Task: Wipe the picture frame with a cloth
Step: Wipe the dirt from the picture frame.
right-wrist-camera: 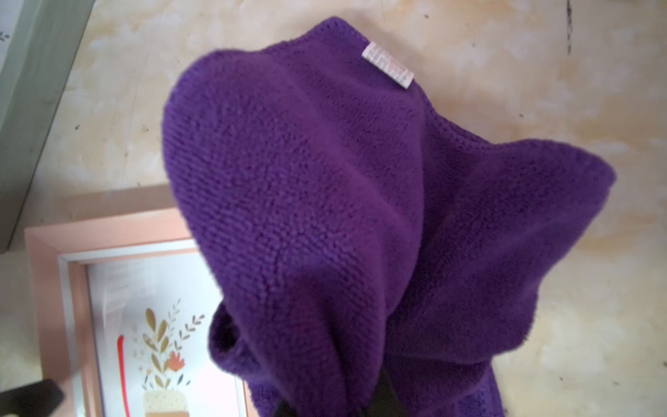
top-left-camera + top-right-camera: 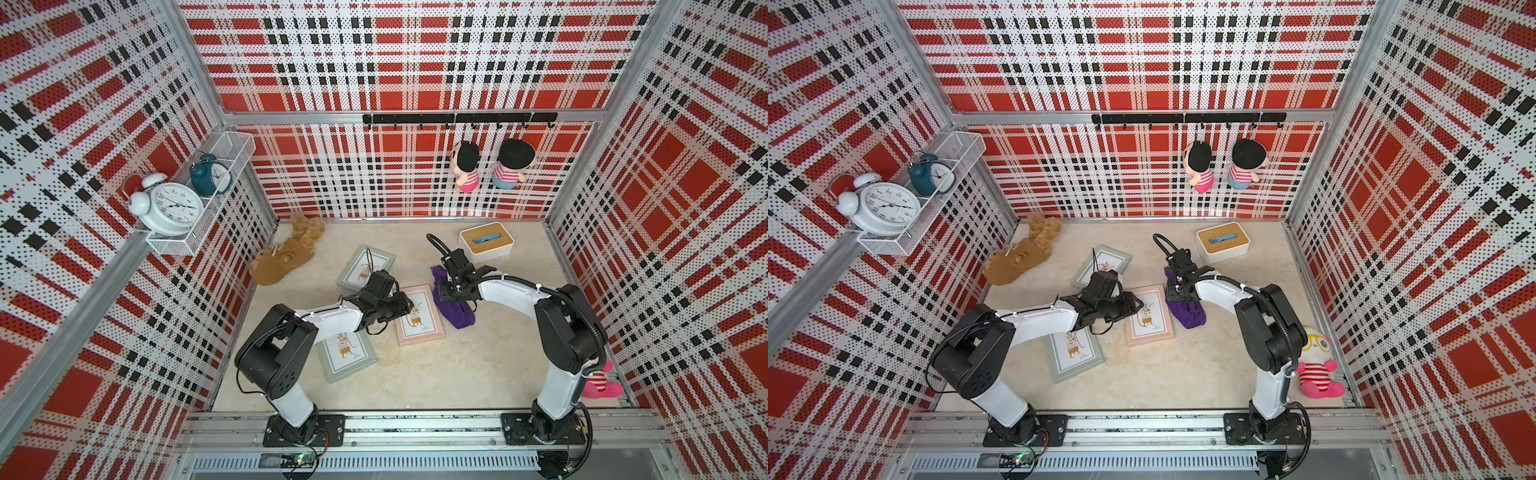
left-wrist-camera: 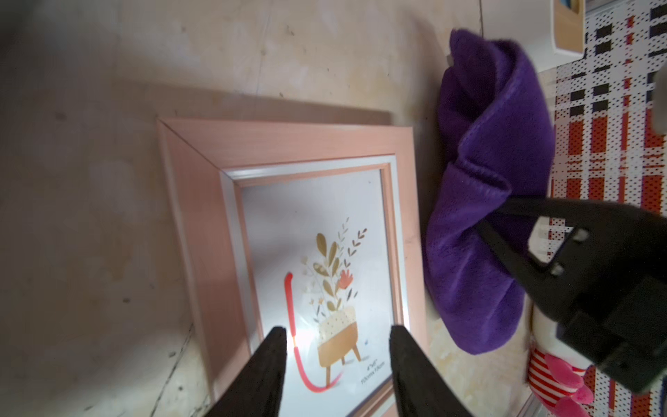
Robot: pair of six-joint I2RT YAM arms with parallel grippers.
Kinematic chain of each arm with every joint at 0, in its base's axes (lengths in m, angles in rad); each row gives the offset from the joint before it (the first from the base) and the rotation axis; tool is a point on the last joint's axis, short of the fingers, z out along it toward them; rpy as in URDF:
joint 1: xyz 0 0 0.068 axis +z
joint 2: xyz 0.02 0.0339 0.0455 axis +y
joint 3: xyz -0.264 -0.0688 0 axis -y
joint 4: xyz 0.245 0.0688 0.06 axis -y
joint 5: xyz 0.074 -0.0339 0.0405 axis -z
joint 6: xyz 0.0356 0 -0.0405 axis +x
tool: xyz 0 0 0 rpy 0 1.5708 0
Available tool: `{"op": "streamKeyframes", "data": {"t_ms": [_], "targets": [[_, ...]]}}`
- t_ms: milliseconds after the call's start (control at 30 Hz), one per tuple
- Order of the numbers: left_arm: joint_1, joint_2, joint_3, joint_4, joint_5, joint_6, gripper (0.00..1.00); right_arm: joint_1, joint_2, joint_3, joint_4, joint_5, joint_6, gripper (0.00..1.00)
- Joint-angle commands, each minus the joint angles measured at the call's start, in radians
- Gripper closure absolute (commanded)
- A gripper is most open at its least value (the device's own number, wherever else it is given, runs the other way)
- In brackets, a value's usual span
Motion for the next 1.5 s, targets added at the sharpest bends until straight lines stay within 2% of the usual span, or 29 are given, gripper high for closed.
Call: {"op": "streamKeyframes", "data": {"t_ms": [0,133,300,567,800,900,1067,1167,1267,1367,1467], "targets": [[0.034,-0.043,-0.051,-0.028,-0.043,-0.011,0.50,-0.004,-0.085,-0.053,0.049,-0.075,0.003,1.00],[0.059,-0.031,-0.088,0.011,-0.002,-0.010,0.57,0.004,-0.108,-0.104,0.097,-0.218,0.053,1.00],[0.044,0.029,-0.069,0.040,0.003,0.020,0.59,0.023,-0.092,-0.132,0.139,-0.282,0.057,1.00],[0.044,0.096,-0.067,0.048,-0.009,0.019,0.74,0.021,0.032,-0.042,0.121,-0.234,-0.006,1.00],[0.045,0.104,-0.100,0.048,-0.036,0.016,0.76,0.021,0.205,0.208,0.061,-0.119,-0.062,1.00],[0.045,0.111,-0.110,0.048,-0.049,0.012,0.77,0.021,0.250,0.250,0.051,-0.127,-0.077,1.00],[0.043,0.120,-0.135,0.051,-0.060,-0.018,0.79,0.047,0.136,0.056,0.047,-0.127,-0.118,1.00],[0.040,0.130,-0.147,0.054,-0.069,-0.040,0.80,0.097,0.009,-0.126,0.066,-0.151,-0.125,1.00],[0.039,0.136,-0.164,0.072,-0.072,-0.057,0.81,0.152,-0.083,-0.240,0.082,-0.171,-0.116,1.00],[0.037,0.142,-0.171,0.083,-0.070,-0.057,0.81,0.147,-0.102,-0.262,0.125,-0.144,-0.113,1.00],[0.037,0.154,-0.163,0.083,-0.060,-0.036,0.82,0.099,-0.002,-0.112,0.117,-0.108,-0.152,1.00]]}}
